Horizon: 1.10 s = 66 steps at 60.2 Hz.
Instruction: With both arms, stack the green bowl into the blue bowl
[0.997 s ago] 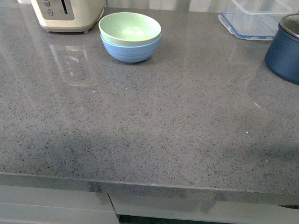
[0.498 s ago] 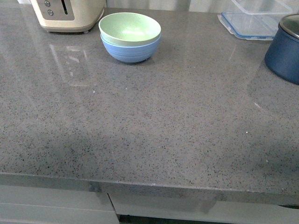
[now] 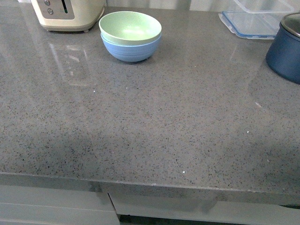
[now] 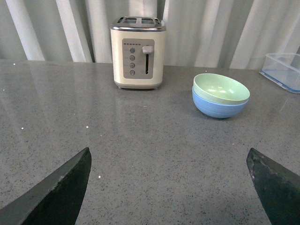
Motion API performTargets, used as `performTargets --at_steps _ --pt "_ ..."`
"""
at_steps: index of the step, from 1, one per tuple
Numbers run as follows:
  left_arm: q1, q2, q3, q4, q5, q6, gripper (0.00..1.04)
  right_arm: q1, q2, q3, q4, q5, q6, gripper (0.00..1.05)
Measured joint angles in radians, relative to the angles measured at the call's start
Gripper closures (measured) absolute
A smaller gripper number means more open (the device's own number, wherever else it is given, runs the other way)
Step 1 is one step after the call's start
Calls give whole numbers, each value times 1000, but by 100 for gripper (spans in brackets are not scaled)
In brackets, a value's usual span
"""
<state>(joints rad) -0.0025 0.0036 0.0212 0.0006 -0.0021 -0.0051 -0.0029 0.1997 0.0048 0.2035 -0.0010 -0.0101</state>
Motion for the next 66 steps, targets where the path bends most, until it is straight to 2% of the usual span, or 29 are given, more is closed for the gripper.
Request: performTargets --at_steps 5,10,24,59,66 --pt "0 0 0 0 0 0 7 0 -30 0 -31 0 0 104" --pt "0 0 0 0 0 0 7 0 -156 1 -189 0 -1 104" --pt "0 0 0 0 1 0 7 0 -195 1 -202 0 -1 104" --pt "0 0 0 0 1 0 7 0 -195 1 -202 0 0 8" --pt "0 0 0 0 1 0 7 0 -195 1 -202 0 1 10"
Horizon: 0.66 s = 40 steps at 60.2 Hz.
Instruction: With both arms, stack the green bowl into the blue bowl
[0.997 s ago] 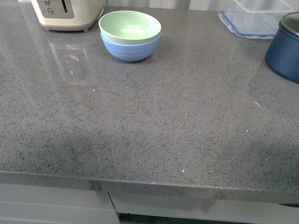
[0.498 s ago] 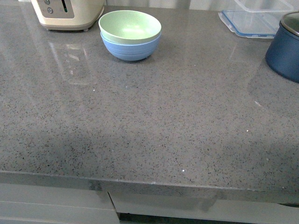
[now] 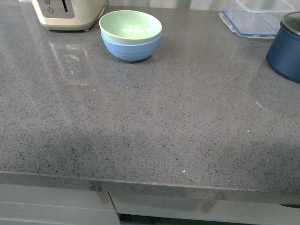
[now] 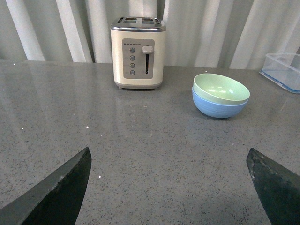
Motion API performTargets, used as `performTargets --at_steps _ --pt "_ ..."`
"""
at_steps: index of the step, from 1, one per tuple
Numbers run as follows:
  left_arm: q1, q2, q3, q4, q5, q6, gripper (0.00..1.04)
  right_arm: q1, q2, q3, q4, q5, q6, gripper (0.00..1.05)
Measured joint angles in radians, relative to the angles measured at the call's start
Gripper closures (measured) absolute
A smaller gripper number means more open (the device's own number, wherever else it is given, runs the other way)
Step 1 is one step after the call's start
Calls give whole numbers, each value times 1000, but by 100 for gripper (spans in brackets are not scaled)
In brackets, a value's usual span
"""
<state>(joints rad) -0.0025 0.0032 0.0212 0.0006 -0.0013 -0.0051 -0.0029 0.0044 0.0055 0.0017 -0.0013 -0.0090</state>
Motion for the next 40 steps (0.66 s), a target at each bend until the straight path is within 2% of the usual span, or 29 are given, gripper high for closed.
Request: performTargets --at_steps 40 --pt "0 0 0 0 0 0 7 0 0 0 0 0 0 10"
